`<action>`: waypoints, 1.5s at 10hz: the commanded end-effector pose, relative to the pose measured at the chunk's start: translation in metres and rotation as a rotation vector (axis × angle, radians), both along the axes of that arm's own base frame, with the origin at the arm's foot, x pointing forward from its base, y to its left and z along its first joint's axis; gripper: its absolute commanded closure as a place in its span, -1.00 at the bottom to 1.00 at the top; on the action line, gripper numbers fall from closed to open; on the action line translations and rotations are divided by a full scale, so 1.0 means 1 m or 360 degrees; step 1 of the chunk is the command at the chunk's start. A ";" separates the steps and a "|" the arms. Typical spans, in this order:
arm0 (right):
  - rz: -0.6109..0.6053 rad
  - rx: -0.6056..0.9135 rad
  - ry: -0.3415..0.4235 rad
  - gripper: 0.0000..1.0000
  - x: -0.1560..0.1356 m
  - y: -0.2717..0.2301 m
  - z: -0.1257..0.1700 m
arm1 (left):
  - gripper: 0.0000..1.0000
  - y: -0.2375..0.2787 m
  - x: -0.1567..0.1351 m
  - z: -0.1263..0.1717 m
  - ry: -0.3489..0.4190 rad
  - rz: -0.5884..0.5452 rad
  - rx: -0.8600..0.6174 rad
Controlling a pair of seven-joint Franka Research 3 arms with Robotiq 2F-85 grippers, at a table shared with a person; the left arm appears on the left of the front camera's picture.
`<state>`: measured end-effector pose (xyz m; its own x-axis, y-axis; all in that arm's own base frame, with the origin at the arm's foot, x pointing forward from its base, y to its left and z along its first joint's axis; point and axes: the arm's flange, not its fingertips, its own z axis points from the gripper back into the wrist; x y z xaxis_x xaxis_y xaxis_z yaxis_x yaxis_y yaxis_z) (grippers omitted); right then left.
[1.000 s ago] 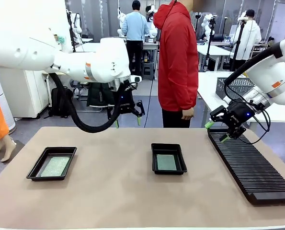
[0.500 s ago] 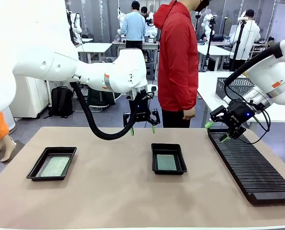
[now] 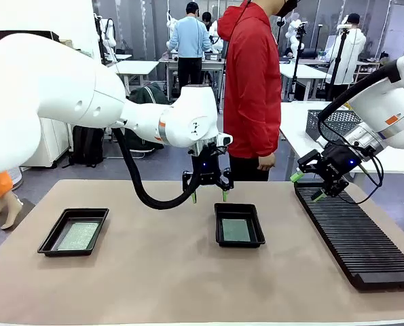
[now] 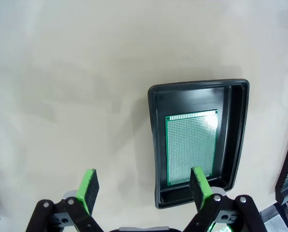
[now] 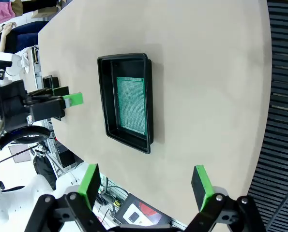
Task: Inspect and transfer BCBs to ESD trays.
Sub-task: Pick up the ESD tray and place it on the left side of the table.
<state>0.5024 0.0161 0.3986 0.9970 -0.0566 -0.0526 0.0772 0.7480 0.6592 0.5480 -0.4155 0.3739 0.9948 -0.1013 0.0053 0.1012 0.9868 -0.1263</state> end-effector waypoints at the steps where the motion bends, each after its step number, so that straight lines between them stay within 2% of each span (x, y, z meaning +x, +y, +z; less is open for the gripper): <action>1: -0.0008 -0.0014 0.0013 -1.00 -0.003 0.000 0.001 | -1.00 -0.007 -0.005 -0.009 -0.0031 0.0080 0.0064; 10: -0.0008 -0.0014 0.0013 -1.00 -0.003 0.000 0.001 | -1.00 -0.011 -0.017 -0.059 -0.0101 0.0146 0.0085; 14: -0.0008 -0.0014 0.0013 -1.00 -0.003 0.000 0.001 | -1.00 -0.006 -0.014 -0.064 -0.0166 0.0167 0.0077; 15: -0.0008 -0.0014 0.0013 -1.00 -0.003 0.000 0.001 | -1.00 -0.012 -0.007 -0.062 -0.0074 0.0123 0.0041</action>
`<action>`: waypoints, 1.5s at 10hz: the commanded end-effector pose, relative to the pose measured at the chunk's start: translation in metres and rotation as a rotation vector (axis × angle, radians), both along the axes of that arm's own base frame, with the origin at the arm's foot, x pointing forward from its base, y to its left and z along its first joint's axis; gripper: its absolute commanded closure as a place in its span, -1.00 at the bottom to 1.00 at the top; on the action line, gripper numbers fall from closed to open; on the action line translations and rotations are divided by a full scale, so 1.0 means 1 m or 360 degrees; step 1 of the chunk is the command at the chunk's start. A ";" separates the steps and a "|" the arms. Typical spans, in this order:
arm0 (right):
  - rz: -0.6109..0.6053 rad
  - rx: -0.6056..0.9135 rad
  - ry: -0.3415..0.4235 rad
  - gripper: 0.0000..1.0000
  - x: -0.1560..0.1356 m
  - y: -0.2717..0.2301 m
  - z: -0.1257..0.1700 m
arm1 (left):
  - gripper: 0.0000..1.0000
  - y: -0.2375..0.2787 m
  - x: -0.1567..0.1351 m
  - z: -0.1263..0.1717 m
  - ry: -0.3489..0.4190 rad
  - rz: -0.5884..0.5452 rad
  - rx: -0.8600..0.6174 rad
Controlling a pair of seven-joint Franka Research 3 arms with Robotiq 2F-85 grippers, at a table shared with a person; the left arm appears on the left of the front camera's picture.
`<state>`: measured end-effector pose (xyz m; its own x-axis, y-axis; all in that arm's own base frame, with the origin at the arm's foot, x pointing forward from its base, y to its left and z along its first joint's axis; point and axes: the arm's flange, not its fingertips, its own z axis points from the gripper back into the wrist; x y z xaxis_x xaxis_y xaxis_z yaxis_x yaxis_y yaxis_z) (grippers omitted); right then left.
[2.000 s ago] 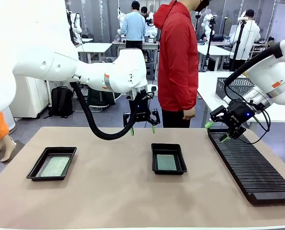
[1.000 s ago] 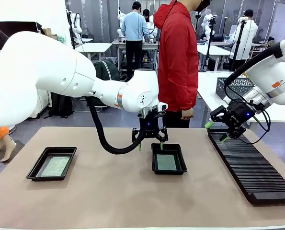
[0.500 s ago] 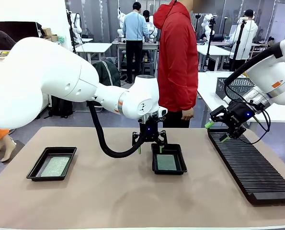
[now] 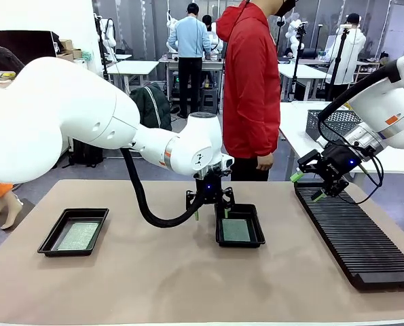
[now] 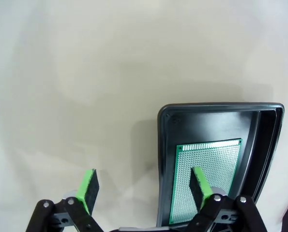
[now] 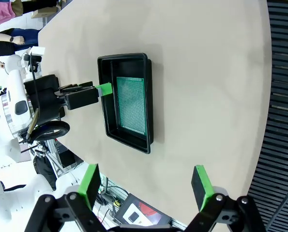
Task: Inspect and transfer BCBs to ESD trays.
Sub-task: Pick up the ESD tray and place it on the left side of the table.
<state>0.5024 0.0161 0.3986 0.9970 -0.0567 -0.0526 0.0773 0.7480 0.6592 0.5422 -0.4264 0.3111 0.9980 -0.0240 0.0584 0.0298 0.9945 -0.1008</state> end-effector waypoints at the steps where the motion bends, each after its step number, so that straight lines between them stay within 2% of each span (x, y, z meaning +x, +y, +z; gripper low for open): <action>1: -0.0008 -0.0014 0.0013 -1.00 -0.003 0.000 0.001 | -1.00 -0.001 -0.001 0.001 0.0014 -0.0001 0.0005; 8: -0.0008 -0.0014 0.0013 -1.00 -0.003 0.000 0.001 | -1.00 -0.004 -0.001 0.002 -0.0015 -0.0034 -0.0018; 10: -0.0008 -0.0014 0.0013 -1.00 -0.003 0.000 0.001 | -0.91 -0.005 -0.001 0.002 -0.0010 -0.0047 -0.0014; 15: -0.0008 -0.0014 0.0013 -1.00 -0.003 0.000 0.001 | -0.50 -0.009 0.002 -0.007 0.0035 -0.0102 -0.0001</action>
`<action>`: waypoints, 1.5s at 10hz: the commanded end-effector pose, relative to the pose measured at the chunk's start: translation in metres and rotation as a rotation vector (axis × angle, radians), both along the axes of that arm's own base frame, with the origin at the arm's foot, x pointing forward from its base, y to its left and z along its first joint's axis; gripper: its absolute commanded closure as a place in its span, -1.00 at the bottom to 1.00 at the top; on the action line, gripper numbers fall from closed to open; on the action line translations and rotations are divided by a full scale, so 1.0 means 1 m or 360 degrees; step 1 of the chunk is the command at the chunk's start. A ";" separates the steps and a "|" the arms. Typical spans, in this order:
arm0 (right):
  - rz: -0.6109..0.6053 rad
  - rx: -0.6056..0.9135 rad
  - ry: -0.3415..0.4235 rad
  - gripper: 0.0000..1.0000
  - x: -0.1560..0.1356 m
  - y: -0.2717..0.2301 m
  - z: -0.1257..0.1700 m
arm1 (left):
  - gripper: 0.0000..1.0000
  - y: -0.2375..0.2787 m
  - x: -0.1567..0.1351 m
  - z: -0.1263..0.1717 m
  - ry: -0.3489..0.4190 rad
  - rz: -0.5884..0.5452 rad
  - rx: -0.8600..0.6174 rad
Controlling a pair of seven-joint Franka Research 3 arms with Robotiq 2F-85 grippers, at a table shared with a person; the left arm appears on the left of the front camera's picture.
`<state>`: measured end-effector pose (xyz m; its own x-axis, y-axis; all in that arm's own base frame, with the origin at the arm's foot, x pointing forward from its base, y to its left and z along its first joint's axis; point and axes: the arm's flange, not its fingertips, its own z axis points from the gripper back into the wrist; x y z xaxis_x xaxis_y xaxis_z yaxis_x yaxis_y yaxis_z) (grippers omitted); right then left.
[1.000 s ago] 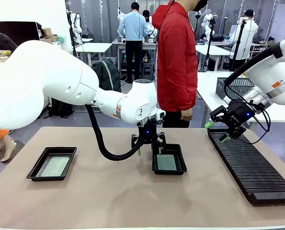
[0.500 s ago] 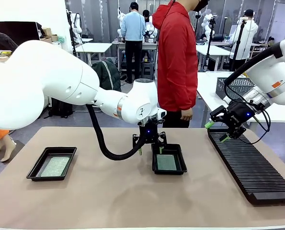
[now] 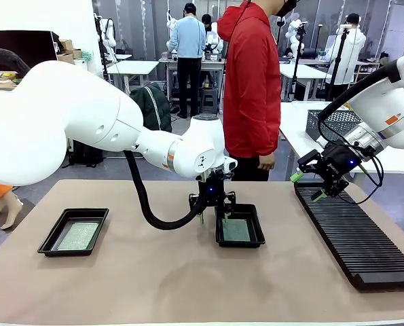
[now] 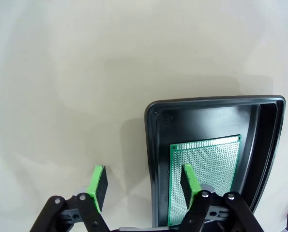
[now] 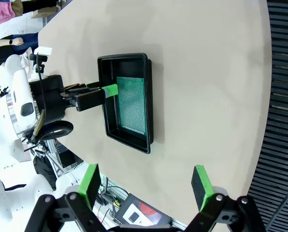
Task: Inspect and transfer BCBs to ESD trays.
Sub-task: Pick up the ESD tray and place it on the left side of the table.
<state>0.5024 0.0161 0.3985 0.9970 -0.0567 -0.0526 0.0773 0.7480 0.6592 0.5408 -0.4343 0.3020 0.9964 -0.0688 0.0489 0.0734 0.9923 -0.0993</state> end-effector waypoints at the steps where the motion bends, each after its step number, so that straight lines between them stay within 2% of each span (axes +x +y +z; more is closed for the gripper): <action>1: -0.0008 -0.0014 0.0013 -1.00 -0.003 0.000 0.001 | -0.46 -0.002 0.004 0.003 0.0014 -0.0032 -0.0001; 4: -0.0008 -0.0014 0.0013 -1.00 -0.003 0.000 0.001 | -0.18 -0.004 0.002 0.004 -0.0010 -0.0040 0.0006; 15: -0.0008 -0.0014 0.0013 -1.00 -0.003 0.000 0.001 | 0.69 0.001 0.000 0.014 0.0041 -0.0112 0.0025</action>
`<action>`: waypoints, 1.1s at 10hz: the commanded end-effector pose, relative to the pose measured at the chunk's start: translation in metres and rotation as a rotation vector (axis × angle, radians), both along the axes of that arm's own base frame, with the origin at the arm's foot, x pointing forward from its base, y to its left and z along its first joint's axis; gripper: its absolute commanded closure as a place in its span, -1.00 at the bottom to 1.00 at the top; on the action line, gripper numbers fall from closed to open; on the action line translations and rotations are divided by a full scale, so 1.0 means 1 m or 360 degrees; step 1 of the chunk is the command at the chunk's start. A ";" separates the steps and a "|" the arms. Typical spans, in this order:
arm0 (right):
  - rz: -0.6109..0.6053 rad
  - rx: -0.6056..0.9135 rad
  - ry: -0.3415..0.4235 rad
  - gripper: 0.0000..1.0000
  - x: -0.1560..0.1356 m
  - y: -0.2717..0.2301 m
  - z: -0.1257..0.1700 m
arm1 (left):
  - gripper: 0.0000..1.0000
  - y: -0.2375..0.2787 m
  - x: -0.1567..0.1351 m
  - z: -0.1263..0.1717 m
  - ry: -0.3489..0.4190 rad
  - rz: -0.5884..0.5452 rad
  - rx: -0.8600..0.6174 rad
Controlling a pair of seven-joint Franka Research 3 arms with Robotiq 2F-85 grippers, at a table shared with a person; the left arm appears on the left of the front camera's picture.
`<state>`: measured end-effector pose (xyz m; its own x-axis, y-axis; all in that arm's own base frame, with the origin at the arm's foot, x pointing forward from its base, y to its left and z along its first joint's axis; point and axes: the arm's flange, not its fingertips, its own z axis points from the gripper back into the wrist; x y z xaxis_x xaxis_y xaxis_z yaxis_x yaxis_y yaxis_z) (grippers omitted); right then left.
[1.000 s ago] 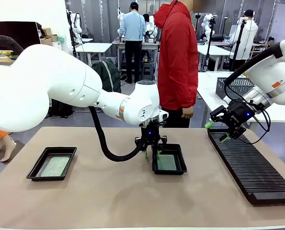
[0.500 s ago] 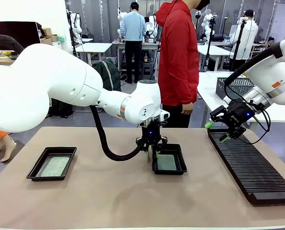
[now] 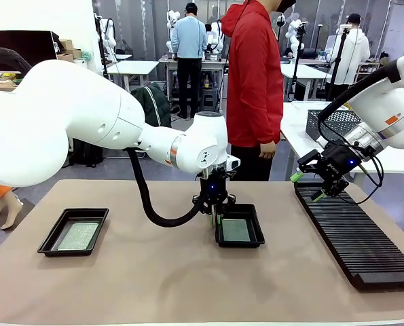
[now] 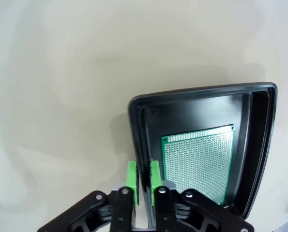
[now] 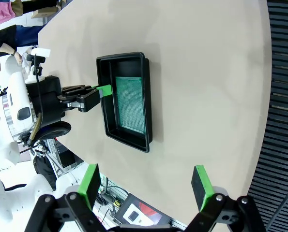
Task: Inspect and transfer BCBs to ESD trays.
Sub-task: Pick up the ESD tray and place it on the left side of the table.
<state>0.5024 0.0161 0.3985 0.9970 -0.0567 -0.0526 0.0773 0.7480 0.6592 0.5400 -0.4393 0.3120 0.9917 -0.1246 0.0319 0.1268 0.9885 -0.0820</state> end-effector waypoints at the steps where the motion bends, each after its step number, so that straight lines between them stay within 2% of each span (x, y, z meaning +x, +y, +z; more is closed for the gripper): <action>1: -0.0008 -0.0014 0.0013 -1.00 -0.003 0.000 0.001 | 0.81 0.005 0.001 0.002 0.0026 -0.0033 -0.0002; 4: -0.0008 -0.0014 0.0013 -1.00 -0.003 0.000 0.001 | 1.00 0.006 0.001 0.000 0.0030 -0.0019 -0.0027; 11: -0.0008 -0.0014 0.0013 -1.00 -0.003 0.000 0.001 | 1.00 0.042 -0.012 0.001 0.0002 0.0127 -0.0313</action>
